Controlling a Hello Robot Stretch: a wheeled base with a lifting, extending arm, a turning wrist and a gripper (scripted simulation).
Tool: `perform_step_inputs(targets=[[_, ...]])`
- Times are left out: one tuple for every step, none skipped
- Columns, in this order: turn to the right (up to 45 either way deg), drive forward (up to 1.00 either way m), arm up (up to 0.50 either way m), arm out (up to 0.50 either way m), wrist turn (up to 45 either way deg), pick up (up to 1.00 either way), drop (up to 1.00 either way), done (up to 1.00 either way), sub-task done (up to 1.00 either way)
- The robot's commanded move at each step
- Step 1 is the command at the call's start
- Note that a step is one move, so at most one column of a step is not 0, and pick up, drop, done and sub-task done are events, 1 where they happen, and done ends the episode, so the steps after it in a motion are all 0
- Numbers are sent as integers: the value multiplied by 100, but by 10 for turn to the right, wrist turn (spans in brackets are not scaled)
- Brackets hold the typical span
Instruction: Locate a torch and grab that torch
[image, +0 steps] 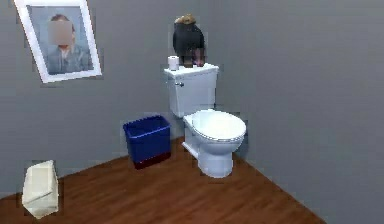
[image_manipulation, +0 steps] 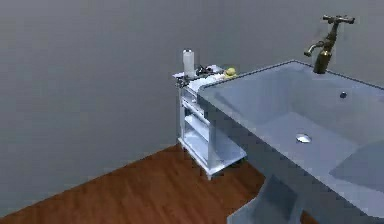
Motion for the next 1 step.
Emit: perform_step_inputs(targets=[[390,0,0,0,0,0,0,0,0]])
